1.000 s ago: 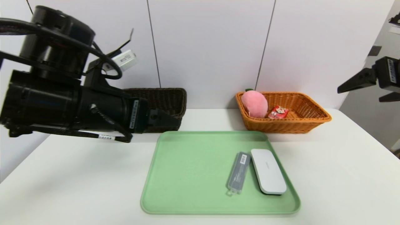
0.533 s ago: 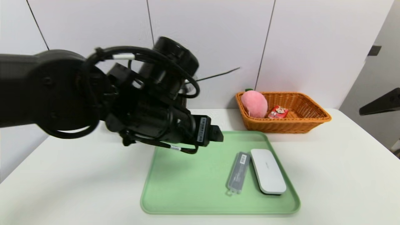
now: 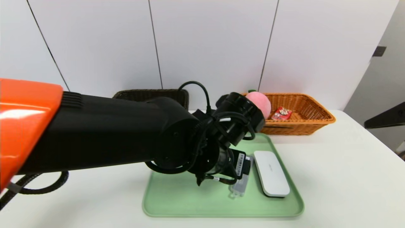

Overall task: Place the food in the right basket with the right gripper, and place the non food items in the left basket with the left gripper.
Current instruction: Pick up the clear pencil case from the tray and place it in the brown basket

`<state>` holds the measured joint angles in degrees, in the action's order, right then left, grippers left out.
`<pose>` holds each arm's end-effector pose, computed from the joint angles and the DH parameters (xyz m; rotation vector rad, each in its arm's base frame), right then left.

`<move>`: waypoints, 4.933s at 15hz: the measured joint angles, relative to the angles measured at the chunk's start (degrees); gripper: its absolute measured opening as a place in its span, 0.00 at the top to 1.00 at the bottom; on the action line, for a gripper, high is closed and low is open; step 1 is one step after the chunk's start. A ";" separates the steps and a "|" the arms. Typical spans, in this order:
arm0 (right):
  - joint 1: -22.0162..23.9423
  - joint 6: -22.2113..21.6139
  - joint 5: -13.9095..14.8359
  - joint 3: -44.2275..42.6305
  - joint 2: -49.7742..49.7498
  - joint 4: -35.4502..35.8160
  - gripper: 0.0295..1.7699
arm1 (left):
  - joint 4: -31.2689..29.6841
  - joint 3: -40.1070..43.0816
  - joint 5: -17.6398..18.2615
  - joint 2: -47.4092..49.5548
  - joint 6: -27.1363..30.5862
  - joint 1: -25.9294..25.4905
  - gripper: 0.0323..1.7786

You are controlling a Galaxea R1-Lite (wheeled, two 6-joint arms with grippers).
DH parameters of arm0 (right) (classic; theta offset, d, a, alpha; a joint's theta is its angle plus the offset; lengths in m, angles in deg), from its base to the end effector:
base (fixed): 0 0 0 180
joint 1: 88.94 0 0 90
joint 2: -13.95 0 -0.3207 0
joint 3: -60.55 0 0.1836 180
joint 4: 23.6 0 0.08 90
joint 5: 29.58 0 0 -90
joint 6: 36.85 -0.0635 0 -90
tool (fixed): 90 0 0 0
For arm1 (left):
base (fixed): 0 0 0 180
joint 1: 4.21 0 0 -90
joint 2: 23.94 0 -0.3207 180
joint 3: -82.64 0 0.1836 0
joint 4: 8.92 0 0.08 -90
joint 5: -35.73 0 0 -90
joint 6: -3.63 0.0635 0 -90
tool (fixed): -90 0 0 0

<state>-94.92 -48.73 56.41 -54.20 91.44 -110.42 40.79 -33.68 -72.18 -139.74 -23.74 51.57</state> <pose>0.1683 0.0221 0.3151 0.1789 0.8794 0.0730 0.2495 -0.3321 0.1841 0.0809 0.8157 -0.4310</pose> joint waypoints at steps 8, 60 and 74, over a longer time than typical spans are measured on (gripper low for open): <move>0.38 0.00 -0.06 2.49 -0.26 0.88 0.04 | 0.11 -2.50 -0.59 -4.21 0.02 2.60 0.05; 1.68 0.24 -2.07 4.56 -0.37 3.47 0.04 | 0.23 -7.49 20.14 10.70 52.48 -34.60 0.69; 1.68 0.02 -1.74 6.45 -1.38 4.35 0.04 | -0.02 -15.26 22.04 -0.10 91.34 -43.41 0.69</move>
<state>-93.23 -48.70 54.67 -47.75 90.06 -106.06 40.76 -48.94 -50.14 -139.83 67.60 8.16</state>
